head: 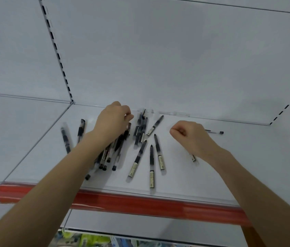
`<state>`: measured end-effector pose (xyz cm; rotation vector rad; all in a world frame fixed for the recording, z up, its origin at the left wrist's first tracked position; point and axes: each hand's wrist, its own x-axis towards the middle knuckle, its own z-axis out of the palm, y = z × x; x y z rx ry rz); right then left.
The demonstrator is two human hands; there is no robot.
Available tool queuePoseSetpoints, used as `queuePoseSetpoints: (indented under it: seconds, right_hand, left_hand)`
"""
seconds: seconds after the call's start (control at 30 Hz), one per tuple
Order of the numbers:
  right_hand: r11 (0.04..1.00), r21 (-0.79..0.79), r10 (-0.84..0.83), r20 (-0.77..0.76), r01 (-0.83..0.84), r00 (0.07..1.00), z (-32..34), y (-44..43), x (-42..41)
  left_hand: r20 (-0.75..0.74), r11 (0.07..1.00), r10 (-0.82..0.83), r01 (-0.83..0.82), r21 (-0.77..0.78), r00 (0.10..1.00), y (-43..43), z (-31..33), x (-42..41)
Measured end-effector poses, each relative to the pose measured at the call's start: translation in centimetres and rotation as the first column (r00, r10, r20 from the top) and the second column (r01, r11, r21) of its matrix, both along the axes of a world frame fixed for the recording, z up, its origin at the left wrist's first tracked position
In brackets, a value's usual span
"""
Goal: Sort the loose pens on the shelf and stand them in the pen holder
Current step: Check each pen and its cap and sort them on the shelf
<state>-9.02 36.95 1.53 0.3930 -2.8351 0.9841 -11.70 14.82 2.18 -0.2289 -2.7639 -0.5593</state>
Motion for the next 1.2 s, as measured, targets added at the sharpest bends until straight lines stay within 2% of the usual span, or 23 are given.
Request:
queuePoseSetpoints:
  seconds: [0.1,0.27,0.4,0.6,0.83,0.9,1.0,1.1,1.2]
  right_hand:
    - [0.999,0.033,-0.020,-0.007,0.020,1.000,0.3,-0.3,-2.4]
    - [0.993,0.111,-0.033,-0.020,0.035,0.999,0.4,-2.0,-6.2]
    - [0.976,0.216,-0.030,-0.003,0.030,1.000,0.4,-3.6,-8.0]
    - [0.927,0.375,-0.044,0.109,-0.001,0.993,0.8,-5.1,-9.3]
    - [0.896,0.444,-0.054,0.146,-0.016,0.988,1.4,-5.8,-9.3]
    - [0.929,0.370,-0.070,0.157,0.007,0.985,1.2,-5.4,-9.2]
    - [0.994,0.093,-0.064,0.114,0.053,0.991,1.5,-4.4,-8.7]
    - [0.980,-0.196,0.001,0.110,0.020,0.994,2.9,-3.3,-7.2]
    - [0.896,-0.443,0.127,0.179,-0.035,0.976,4.9,-2.4,-4.3]
  left_hand:
    - [-0.007,0.997,-0.080,0.080,0.015,0.997,1.2,0.0,1.7]
    - [0.155,0.968,-0.197,0.217,-0.123,0.968,2.3,-0.6,4.3]
    - [0.247,0.962,-0.162,0.209,-0.175,0.955,2.3,-0.8,4.9]
    - [0.316,0.963,-0.126,0.193,-0.190,0.940,2.7,-0.6,5.3]
    - [0.300,0.978,-0.048,0.106,-0.181,0.953,3.4,-0.7,5.4]
    - [0.294,0.995,-0.037,0.062,-0.078,0.955,3.0,-0.7,5.5]
    - [0.282,0.976,-0.077,0.015,0.217,0.956,2.2,-0.5,5.6]
    - [0.250,0.870,-0.132,-0.009,0.493,0.959,1.9,0.2,5.8]
    - [0.178,0.716,-0.204,0.023,0.698,0.963,2.2,1.3,6.5]
